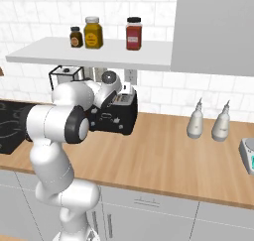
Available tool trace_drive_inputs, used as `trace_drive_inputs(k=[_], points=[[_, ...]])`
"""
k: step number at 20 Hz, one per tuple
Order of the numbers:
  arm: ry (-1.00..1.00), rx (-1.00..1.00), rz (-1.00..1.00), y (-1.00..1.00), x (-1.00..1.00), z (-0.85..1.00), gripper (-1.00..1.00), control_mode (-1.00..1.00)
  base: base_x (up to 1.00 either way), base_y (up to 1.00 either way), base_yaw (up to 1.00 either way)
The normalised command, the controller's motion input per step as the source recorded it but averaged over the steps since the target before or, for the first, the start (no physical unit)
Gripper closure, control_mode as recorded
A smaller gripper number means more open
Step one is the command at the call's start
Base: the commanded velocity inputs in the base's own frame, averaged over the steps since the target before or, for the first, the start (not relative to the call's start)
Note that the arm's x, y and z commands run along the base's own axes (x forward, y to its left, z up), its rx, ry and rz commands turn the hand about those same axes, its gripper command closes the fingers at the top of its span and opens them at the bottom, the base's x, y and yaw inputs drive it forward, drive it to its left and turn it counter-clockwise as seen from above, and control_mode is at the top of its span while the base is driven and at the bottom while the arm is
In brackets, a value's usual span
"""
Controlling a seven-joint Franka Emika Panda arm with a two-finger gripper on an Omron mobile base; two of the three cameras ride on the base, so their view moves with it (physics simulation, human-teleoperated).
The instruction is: Start the toaster. Once the lever pops up, take the bread to the plate on the dining counter.
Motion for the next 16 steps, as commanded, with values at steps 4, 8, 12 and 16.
trace_drive_inputs(k=[4,8,12,16], points=[[0.0,0.0,0.0,0.0,0.0,0.0,-1.0,-1.0,0.0,0.0,0.0],[0.0,0.0,0.0,0.0,0.0,0.0,-1.0,-1.0,0.0,0.0,0.0],[0.0,0.0,0.0,0.0,0.0,0.0,-1.0,-1.0,0.0,0.0,0.0],[0.0,0.0,0.0,0.0,0.0,0.0,-1.0,-1.0,0.0,0.0,0.0]])
